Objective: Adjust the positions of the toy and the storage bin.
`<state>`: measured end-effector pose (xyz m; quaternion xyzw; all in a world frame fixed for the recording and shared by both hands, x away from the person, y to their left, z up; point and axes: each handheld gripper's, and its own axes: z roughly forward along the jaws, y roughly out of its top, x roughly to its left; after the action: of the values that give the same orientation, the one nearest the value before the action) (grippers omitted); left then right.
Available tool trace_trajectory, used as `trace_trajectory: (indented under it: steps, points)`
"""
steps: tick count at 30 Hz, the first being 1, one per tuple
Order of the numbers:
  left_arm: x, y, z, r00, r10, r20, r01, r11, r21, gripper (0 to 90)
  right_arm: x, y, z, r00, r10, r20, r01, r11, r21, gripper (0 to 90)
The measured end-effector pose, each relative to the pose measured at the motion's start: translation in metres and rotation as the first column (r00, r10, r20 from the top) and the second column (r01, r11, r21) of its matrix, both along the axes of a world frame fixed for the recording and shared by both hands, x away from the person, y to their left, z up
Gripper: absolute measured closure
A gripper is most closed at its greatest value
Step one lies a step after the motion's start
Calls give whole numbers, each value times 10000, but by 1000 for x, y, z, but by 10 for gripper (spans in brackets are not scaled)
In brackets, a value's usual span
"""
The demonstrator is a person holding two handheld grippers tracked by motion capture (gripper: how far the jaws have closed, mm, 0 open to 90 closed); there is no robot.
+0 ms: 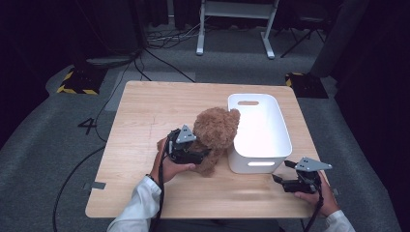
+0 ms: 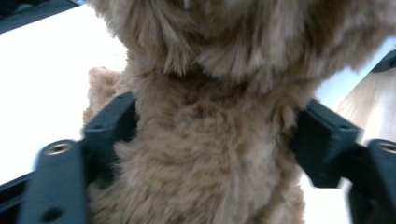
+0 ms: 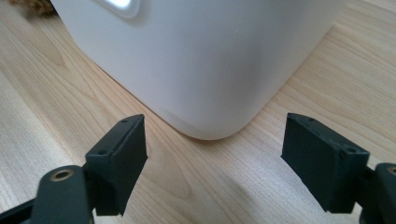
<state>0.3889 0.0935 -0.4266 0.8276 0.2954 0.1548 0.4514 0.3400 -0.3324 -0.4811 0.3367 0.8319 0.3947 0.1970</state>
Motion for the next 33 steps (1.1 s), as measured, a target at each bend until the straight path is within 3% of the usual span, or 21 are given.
trace_trajectory:
  steps: [5, 11, 19, 27, 33]
  points:
    - [1, 3, 1, 9986, 478, 206, -482, 9986, 230, 492, 0, 1, -1, 10000, 22, -10, -22, 10000, -71, 225]
    - [6, 10, -1, 9923, 1235, 119, -1235, 9923, 45, 543, 0, -1, -1, 10000, -15, -24, 15, 9999, -138, 229]
    - [11, 19, -4, 9757, 2192, 61, -2191, 9756, -170, 545, 1, -3, -2, 9999, -154, -72, 153, 9998, -146, 231]
    - [15, 17, -8, 9755, 2200, 39, -2198, 9751, -296, 509, 2, -7, -3, 9996, -276, -96, 274, 9995, -125, 237]
    - [19, 17, -11, 9763, 2147, -274, -2159, 9750, -535, 375, 2, -10, -3, 9995, -306, -112, 305, 9995, -83, 243]
